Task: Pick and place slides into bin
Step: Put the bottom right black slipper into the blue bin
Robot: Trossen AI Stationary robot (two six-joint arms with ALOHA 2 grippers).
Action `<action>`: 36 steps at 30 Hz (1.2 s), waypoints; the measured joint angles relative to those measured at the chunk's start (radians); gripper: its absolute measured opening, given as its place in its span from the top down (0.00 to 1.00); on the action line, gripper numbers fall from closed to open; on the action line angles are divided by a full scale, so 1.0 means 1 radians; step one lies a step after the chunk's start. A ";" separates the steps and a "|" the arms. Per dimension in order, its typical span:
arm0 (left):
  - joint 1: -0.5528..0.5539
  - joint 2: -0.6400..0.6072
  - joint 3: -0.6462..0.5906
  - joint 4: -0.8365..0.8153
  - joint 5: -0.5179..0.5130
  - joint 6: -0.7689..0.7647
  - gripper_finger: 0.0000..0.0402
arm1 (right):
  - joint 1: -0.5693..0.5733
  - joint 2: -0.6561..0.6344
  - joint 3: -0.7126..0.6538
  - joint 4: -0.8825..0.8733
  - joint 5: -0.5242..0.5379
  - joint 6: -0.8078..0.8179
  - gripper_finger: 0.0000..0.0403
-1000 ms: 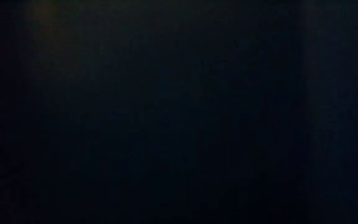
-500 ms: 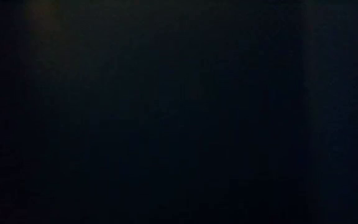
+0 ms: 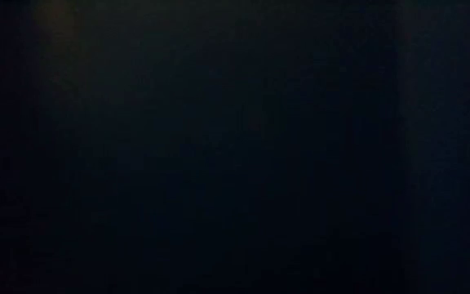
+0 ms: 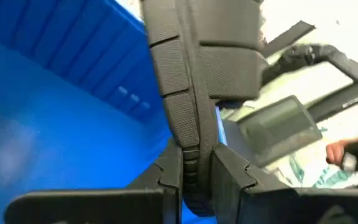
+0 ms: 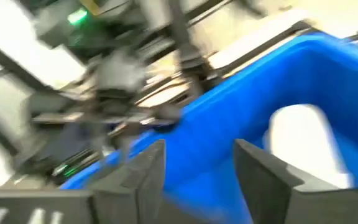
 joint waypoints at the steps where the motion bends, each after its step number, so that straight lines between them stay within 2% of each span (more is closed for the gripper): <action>1: -0.002 0.000 0.000 0.003 -0.001 0.005 0.91 | -0.006 -0.010 0.000 -0.018 0.020 -0.002 0.52; 9: -0.063 -0.002 0.000 0.012 -0.229 0.028 0.91 | -0.016 -0.089 0.000 -0.040 0.168 -0.009 0.40; 15: -0.110 -0.031 0.000 0.026 -0.521 0.094 0.91 | 0.044 -0.127 0.000 -0.042 0.334 -0.016 0.39; 18: -0.112 -0.058 0.001 0.059 -0.664 0.177 0.91 | 0.087 -0.127 -0.002 -0.044 0.432 -0.007 0.39; 22: -0.106 -0.087 0.002 0.167 -0.795 0.370 0.91 | 0.126 -0.121 -0.023 -0.050 0.491 0.055 0.39; 24: -0.083 -0.087 0.002 0.239 -0.810 0.467 0.91 | 0.140 -0.118 -0.055 -0.043 0.513 0.101 0.39; 28: -0.019 -0.085 0.002 0.418 -0.712 0.620 0.91 | 0.165 -0.117 -0.171 0.084 0.536 0.172 0.39; 31: 0.034 -0.084 0.002 0.474 -0.641 0.656 0.91 | 0.178 -0.116 -0.287 0.314 0.499 0.125 0.39; 36: 0.073 -0.085 0.002 0.507 -0.578 0.652 0.91 | 0.183 -0.122 -0.474 0.767 0.441 0.000 0.39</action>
